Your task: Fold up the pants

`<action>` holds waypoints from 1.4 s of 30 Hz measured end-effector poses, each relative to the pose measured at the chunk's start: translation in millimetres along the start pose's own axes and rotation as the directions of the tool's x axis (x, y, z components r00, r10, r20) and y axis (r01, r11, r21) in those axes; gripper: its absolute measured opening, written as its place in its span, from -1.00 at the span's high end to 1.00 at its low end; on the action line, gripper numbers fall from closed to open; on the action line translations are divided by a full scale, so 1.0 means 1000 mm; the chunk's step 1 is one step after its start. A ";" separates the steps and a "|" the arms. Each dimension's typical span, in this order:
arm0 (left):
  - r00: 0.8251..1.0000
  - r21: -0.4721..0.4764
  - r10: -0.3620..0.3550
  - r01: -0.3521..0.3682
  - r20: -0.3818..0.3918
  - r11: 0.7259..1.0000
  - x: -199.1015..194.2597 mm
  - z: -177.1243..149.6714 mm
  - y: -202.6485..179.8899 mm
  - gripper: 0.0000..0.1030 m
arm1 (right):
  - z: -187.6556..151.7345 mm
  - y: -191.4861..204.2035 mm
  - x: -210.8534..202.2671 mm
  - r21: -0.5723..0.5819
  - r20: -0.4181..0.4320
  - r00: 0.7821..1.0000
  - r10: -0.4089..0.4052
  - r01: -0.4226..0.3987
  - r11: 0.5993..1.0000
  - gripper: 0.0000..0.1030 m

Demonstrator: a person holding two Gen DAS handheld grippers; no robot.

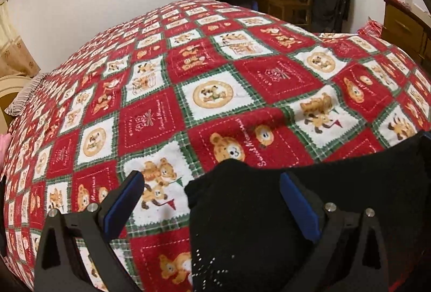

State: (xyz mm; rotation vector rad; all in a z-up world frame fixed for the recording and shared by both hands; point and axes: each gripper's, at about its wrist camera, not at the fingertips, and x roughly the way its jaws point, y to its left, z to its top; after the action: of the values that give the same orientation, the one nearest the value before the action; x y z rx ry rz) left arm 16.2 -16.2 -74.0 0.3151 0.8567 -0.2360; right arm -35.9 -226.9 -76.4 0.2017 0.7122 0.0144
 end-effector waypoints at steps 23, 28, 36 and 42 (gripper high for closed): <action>0.990 -0.072 -0.137 0.135 -0.028 0.988 -0.015 -0.024 0.010 -0.99 | -0.047 -0.057 -0.080 0.300 0.105 0.993 0.058 -0.087 0.950 0.13; 0.996 -0.021 -0.089 0.089 -0.012 0.996 -0.019 -0.030 0.002 -1.00 | -0.047 -0.017 -0.076 0.074 0.065 0.998 0.007 -0.012 0.997 0.12; 0.995 -0.035 -0.097 0.096 -0.017 0.995 -0.018 -0.030 0.003 -1.00 | -0.076 -0.009 -0.067 -0.082 -0.002 0.995 -0.095 0.095 0.992 -0.17; 0.994 -0.037 -0.104 0.103 -0.022 0.994 -0.021 -0.030 0.005 -1.00 | -0.066 -0.018 -0.081 0.024 0.043 0.999 -0.015 0.014 1.000 -0.17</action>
State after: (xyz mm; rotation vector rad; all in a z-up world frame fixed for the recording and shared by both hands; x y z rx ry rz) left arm -16.3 0.6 -75.2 0.2404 0.9007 -0.3129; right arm -141.4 -239.6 -75.8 0.2193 0.6714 -0.0126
